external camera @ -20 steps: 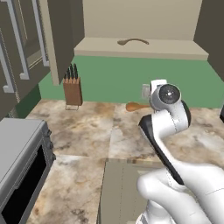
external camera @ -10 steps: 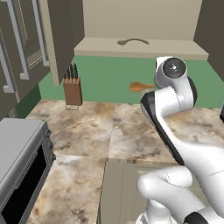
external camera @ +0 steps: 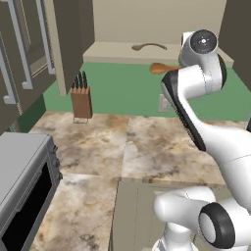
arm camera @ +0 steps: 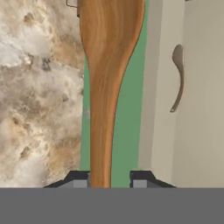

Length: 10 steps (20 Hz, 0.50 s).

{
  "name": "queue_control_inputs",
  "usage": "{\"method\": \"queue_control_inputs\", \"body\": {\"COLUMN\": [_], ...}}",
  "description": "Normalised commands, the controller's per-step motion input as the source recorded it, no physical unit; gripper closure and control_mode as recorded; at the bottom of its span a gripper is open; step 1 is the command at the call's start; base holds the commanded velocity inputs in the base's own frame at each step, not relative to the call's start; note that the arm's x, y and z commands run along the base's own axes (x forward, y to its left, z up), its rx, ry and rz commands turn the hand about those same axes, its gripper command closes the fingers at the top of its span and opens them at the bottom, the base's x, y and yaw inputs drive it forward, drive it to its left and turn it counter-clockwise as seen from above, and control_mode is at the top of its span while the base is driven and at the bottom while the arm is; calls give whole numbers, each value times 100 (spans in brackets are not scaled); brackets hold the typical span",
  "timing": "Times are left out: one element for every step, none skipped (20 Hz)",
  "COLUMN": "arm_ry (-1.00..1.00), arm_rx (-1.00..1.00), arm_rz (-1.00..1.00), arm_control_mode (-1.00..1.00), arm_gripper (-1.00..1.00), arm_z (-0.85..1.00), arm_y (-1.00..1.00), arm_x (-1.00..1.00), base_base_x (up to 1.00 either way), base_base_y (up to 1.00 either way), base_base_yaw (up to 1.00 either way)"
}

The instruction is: Organize the utensils by type. Pick up the wooden spoons from the counter and place them in the open cabinet. Then pick up the metallic utensils from the counter and place them in the open drawer.

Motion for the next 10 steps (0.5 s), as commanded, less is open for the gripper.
{"method": "queue_control_inputs", "body": {"arm_ry": [-5, -3, -3, -6, -11, -12, -11, -24, -41, -42], "arm_rx": [4, 4, 4, 4, 7, 7, 2, 0, 0, 0], "arm_rz": [-10, -12, -13, -12, -9, -7, -4, 0, 0, 0], "arm_control_mode": [-100, -100, -100, -100, -100, -100, -100, -100, -100, -100], "arm_gripper": [100, 100, 100, 100, 100, 100, 100, 100, 100, 100], "arm_z": [54, 48, 46, 46, 50, 40, 26, 3, 2, 0], "arm_y": [-32, -32, -33, -33, -37, -33, -30, -20, -19, -24], "arm_x": [37, 38, 42, 46, 51, 49, 46, 34, 36, 43], "base_base_x": [0, 0, 0, 0, 0, 0, 0, 0, 0, 0], "base_base_y": [0, 0, 0, 0, 0, 0, 0, 0, 0, 0], "base_base_yaw": [0, 0, 0, 0, 0, 0, 0, 0, 0, 0]}}
